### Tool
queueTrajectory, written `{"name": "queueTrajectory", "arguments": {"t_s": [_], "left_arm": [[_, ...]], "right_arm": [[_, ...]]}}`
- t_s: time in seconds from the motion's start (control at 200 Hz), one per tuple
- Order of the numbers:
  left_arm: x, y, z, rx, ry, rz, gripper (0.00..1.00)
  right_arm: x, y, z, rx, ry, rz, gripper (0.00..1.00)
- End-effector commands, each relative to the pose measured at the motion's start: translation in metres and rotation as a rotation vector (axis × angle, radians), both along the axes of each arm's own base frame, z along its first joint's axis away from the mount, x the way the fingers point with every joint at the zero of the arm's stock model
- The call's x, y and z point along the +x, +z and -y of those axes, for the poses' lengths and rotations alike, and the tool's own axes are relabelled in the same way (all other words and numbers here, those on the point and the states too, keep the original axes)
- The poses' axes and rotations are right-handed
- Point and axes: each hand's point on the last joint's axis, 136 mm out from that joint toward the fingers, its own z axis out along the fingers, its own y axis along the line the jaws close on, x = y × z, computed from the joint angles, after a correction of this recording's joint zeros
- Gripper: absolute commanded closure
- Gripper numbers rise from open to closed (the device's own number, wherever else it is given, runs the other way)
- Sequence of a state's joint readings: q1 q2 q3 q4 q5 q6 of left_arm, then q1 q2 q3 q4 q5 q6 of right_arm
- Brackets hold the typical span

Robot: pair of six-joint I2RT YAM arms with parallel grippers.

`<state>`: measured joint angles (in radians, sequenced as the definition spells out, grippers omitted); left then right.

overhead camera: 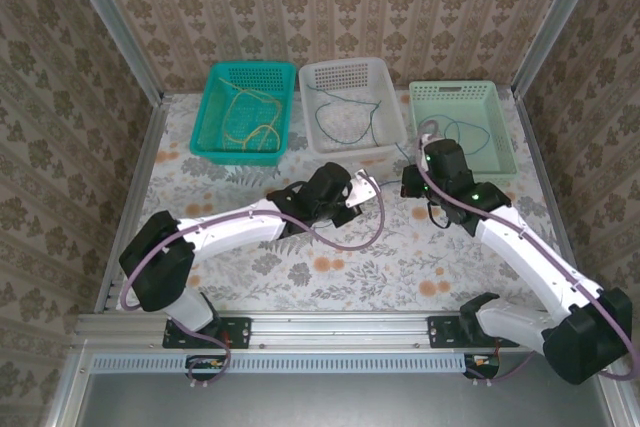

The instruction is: Untangle the cables

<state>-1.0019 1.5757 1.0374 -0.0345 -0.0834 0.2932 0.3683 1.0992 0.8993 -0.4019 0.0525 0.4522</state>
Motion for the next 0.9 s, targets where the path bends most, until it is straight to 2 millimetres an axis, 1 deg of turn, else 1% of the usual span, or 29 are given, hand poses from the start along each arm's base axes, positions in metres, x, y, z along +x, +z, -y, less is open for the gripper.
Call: {"name": "queueTrajectory", "arguments": {"t_s": [0.0,0.025,0.095,0.135,0.17,0.205,0.285,0.345,0.435,0.52,0.565,0.57,0.575,0.58,0.595,0.61,0.635,0.66,0.68,0.71,0.76,0.8,0.895], "left_arm": [[-0.003,-0.014,-0.013,0.029,0.085,-0.056,1.0],[-0.004,-0.016,-0.012,0.034,0.088,-0.056,1.0],[-0.009,-0.025,-0.01,0.053,0.086,-0.065,1.0],[-0.013,-0.03,-0.009,0.062,0.083,-0.073,1.0],[-0.016,-0.034,-0.008,0.068,0.081,-0.083,1.0],[-0.018,-0.038,-0.007,0.071,0.079,-0.091,1.0],[-0.021,-0.043,-0.007,0.072,0.078,-0.101,1.0],[-0.022,-0.046,-0.008,0.077,0.081,-0.105,1.0],[-0.022,-0.048,-0.011,0.086,0.091,-0.1,1.0],[-0.019,-0.045,-0.013,0.084,0.104,-0.088,1.0],[-0.016,-0.042,-0.014,0.081,0.118,-0.077,0.91],[-0.016,-0.041,-0.014,0.079,0.119,-0.075,0.89],[-0.016,-0.041,-0.014,0.079,0.121,-0.074,0.88],[-0.016,-0.041,-0.014,0.08,0.123,-0.072,0.86],[-0.014,-0.039,-0.015,0.078,0.13,-0.066,0.83],[-0.013,-0.038,-0.015,0.08,0.135,-0.061,0.76],[-0.011,-0.036,-0.016,0.08,0.144,-0.052,0.63],[-0.009,-0.034,-0.017,0.079,0.154,-0.043,0.51],[-0.008,-0.033,-0.018,0.081,0.16,-0.038,0.38],[-0.006,-0.03,-0.019,0.081,0.168,-0.025,0.27],[-0.003,-0.026,-0.023,0.086,0.19,-0.004,0.18],[0.001,-0.022,-0.027,0.083,0.214,0.014,0.09],[0.004,-0.013,-0.036,0.053,0.244,0.044,0.04]], "right_arm": [[0.014,0.0,0.045,0.303,-0.352,0.005,1.0],[0.015,-0.006,0.05,0.383,-0.393,-0.002,1.0],[0.021,-0.019,0.062,0.685,-0.508,-0.021,1.0],[0.023,-0.032,0.069,0.847,-0.574,-0.054,1.0],[0.026,-0.04,0.073,0.961,-0.614,-0.075,1.0],[0.028,-0.044,0.074,1.026,-0.626,-0.084,1.0],[0.028,-0.047,0.071,1.058,-0.63,-0.12,1.0],[0.025,-0.045,0.074,1.066,-0.649,-0.113,1.0],[0.021,-0.034,0.084,1.055,-0.674,-0.075,1.0],[0.019,-0.016,0.09,0.981,-0.643,-0.037,1.0],[0.018,-0.002,0.093,0.889,-0.612,-0.012,1.0],[0.015,-0.006,0.094,0.875,-0.617,-0.026,1.0],[0.018,0.003,0.094,0.865,-0.603,-0.002,1.0],[0.015,-0.002,0.094,0.848,-0.609,-0.02,1.0],[0.015,0.002,0.095,0.814,-0.598,-0.012,1.0],[0.014,0.006,0.096,0.773,-0.584,-0.004,1.0],[0.013,0.015,0.099,0.705,-0.565,0.011,1.0],[0.012,0.021,0.102,0.638,-0.548,0.022,1.0],[0.013,0.027,0.103,0.591,-0.528,0.037,1.0],[0.014,0.037,0.106,0.519,-0.496,0.055,1.0],[0.015,0.047,0.111,0.386,-0.458,0.058,1.0],[0.018,0.055,0.114,0.294,-0.424,0.062,1.0],[0.022,0.068,0.112,0.151,-0.33,0.059,1.0]]}}
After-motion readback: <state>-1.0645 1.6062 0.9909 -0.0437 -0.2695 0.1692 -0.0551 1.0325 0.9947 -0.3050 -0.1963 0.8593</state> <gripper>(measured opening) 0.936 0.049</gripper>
